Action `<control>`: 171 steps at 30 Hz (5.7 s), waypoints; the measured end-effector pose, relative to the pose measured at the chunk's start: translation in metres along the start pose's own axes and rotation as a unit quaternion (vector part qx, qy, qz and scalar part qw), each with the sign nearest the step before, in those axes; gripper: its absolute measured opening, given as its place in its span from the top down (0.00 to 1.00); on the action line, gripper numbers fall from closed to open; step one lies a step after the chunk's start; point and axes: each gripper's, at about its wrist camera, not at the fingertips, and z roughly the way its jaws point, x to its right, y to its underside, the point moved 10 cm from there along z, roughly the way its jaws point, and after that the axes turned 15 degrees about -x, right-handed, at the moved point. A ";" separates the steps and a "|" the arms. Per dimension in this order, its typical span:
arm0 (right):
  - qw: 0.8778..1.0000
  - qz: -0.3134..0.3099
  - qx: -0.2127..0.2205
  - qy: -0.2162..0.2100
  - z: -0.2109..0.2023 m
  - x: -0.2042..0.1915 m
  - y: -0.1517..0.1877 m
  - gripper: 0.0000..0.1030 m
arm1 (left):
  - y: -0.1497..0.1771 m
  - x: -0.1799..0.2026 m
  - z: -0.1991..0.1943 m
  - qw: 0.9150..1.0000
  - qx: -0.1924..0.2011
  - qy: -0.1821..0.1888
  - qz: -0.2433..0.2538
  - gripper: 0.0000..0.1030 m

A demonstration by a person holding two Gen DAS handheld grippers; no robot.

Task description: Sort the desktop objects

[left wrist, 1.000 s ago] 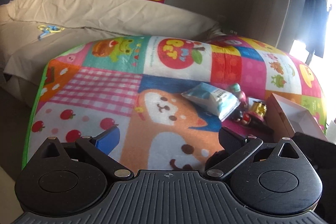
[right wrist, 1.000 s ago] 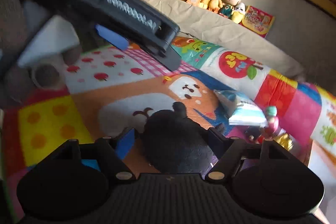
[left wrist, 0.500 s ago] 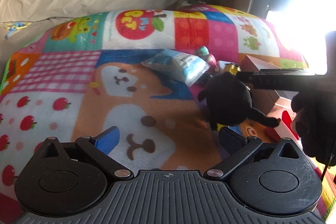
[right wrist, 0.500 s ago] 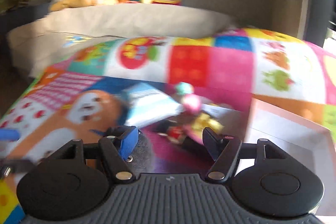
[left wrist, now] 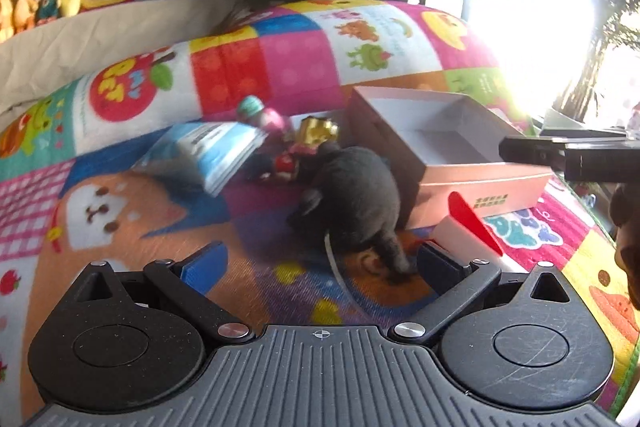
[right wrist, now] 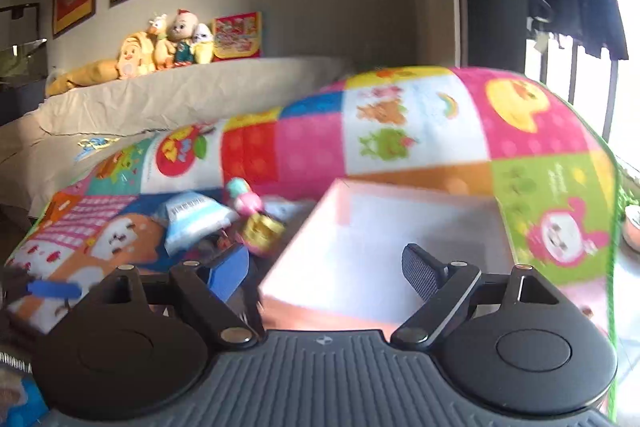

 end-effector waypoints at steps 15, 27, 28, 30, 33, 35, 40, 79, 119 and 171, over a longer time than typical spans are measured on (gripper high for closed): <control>0.991 0.133 -0.026 -0.012 0.016 0.053 0.080 0.04 | -0.037 0.029 0.059 0.992 0.001 -0.092 0.086 0.31; 0.989 0.145 -0.024 -0.021 0.017 0.055 0.080 0.00 | -0.023 -0.022 0.034 0.950 -0.129 0.216 -0.183 0.36; 0.989 0.144 -0.025 -0.020 0.018 0.055 0.080 0.00 | -0.021 -0.029 0.035 0.956 -0.125 0.195 -0.180 0.35; 0.989 0.143 -0.027 -0.019 0.018 0.054 0.080 0.00 | -0.019 -0.041 0.035 0.965 -0.110 0.163 -0.175 0.27; 0.989 0.143 -0.031 -0.016 0.020 0.054 0.080 0.00 | -0.022 -0.058 0.029 0.970 -0.093 0.137 -0.180 0.21; 0.989 0.143 -0.035 -0.014 0.022 0.055 0.080 0.00 | -0.028 -0.071 0.024 0.979 -0.073 0.090 -0.165 0.15; 0.989 0.140 -0.036 -0.011 0.022 0.054 0.080 0.00 | -0.035 -0.077 0.000 0.986 -0.026 0.095 -0.134 0.07; 0.996 0.032 -0.060 -0.065 -0.097 0.021 0.080 0.73 | -0.063 0.063 -0.070 0.991 0.069 0.086 0.072 0.33; 0.999 -0.003 -0.046 0.027 0.014 0.044 0.008 0.79 | -0.015 0.021 0.021 0.997 0.008 0.080 -0.018 0.07; 0.968 -0.028 -0.217 -0.121 0.022 -0.071 0.038 0.62 | 0.017 -0.085 0.012 0.990 0.030 -0.013 -0.139 0.03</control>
